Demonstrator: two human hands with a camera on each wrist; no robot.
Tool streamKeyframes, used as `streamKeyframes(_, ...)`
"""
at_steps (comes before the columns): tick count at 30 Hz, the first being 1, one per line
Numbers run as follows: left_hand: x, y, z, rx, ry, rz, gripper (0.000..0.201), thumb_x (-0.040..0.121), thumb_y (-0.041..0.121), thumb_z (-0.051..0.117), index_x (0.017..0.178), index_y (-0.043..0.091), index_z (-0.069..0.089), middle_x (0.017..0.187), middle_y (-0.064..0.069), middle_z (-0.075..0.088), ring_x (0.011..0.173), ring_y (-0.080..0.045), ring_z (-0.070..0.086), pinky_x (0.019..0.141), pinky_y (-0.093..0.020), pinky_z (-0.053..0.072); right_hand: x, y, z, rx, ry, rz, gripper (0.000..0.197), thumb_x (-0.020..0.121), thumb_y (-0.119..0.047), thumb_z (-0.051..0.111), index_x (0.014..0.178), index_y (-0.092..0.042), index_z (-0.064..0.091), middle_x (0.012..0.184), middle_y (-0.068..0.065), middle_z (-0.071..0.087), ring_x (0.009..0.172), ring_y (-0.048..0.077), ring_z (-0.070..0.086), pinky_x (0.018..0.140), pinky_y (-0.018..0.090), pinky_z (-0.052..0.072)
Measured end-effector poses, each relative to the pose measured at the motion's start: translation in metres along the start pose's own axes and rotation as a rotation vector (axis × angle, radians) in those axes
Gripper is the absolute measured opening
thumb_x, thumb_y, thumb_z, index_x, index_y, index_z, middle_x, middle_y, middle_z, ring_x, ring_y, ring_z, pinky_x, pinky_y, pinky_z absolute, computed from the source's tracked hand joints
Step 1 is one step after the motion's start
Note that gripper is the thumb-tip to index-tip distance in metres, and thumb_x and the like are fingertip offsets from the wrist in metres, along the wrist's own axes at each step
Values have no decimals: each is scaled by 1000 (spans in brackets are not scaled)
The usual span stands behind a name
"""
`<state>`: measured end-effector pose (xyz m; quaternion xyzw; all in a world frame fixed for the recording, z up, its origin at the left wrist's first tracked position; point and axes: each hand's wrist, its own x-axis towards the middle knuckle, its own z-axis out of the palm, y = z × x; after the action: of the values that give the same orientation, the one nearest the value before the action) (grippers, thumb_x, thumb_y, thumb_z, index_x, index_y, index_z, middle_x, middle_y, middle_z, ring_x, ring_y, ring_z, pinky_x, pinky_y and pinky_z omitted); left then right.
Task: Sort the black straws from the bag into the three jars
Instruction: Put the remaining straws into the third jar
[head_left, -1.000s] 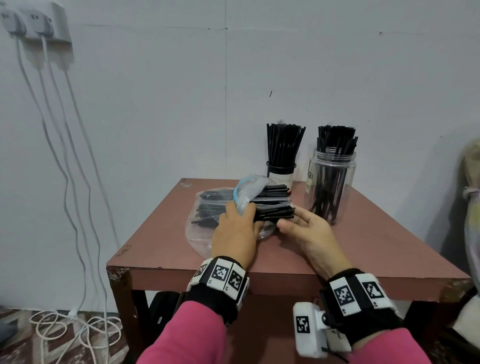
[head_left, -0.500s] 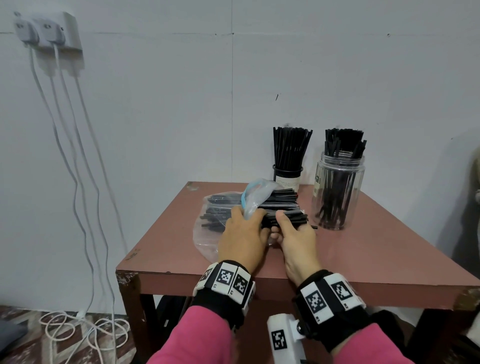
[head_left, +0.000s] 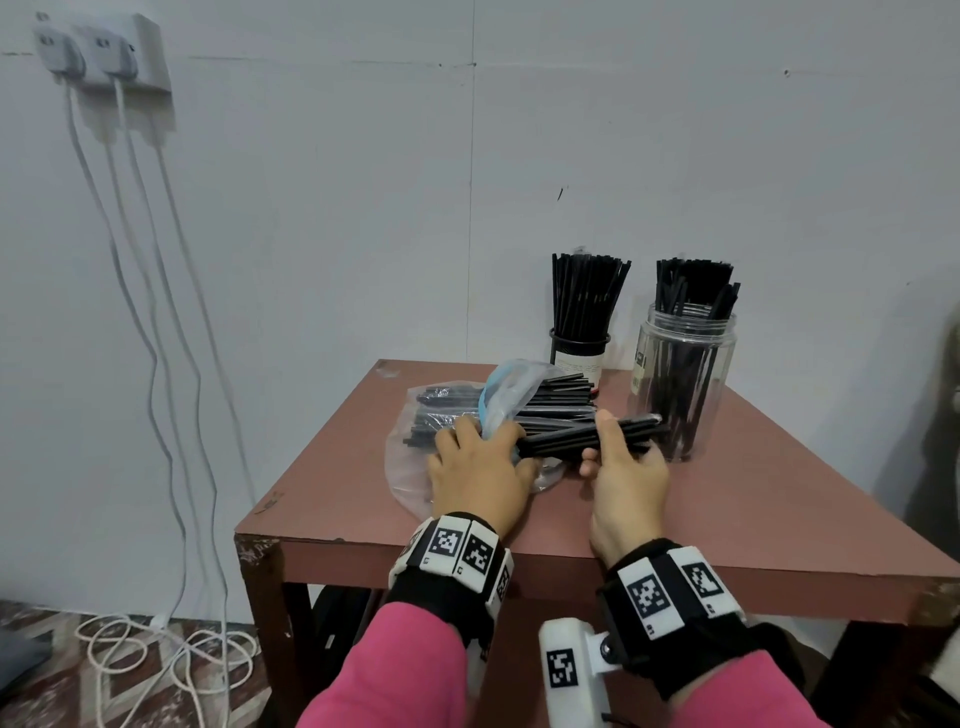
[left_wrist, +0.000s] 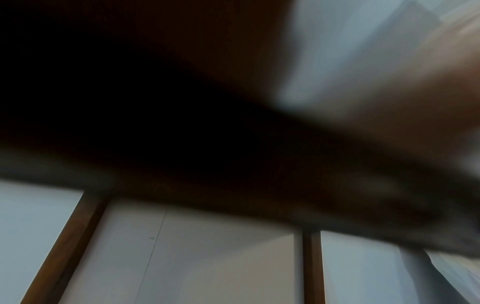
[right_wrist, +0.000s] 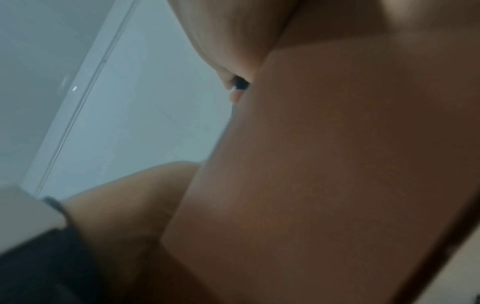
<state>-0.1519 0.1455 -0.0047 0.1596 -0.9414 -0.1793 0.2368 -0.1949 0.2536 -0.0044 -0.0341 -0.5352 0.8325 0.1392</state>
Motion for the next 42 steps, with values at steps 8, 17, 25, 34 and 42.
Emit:
streamKeyframes(8, 0, -1, 0, 14, -13, -14, 39, 89, 52, 49, 125, 36, 48, 131, -4, 39, 122, -28, 32, 101, -41, 31, 3, -7, -4, -120, -44, -83, 21, 93, -25, 61, 74, -19, 60, 52, -2, 56, 38, 6, 46, 54, 28, 40)
streamKeyframes(17, 0, -1, -2, 59, -33, -26, 40, 92, 53, 45, 126, 33, 50, 132, -4, 38, 121, -28, 33, 98, -40, 32, 37, -64, -36, -282, -207, -212, 28, 96, -24, 58, 79, -3, 67, 48, -2, 55, 48, 21, 51, 54, 35, 48)
streamKeyframes(25, -1, -1, -2, 73, -38, -27, 35, 93, 55, 42, 116, 34, 56, 129, -3, 39, 119, -27, 34, 97, -39, 33, 51, -111, -42, -361, -234, -373, 21, 93, -24, 61, 81, -9, 67, 82, 17, 71, 50, 14, 52, 59, 34, 47)
streamKeyframes(34, -1, 0, -3, 75, -42, -24, 34, 93, 53, 42, 116, 33, 56, 131, -3, 38, 121, -27, 33, 98, -39, 33, 69, -205, -21, -232, -252, -499, 21, 93, -11, 61, 72, -8, 57, 68, 8, 59, 41, 5, 49, 43, 15, 42)
streamKeyframes(42, -2, -1, -3, 75, -47, -26, 35, 94, 55, 41, 118, 34, 56, 132, -2, 37, 121, -26, 32, 99, -38, 32, 124, -282, -8, -363, -154, -503, 27, 90, -11, 65, 70, -8, 47, 71, 7, 48, 33, 3, 50, 45, 14, 47)
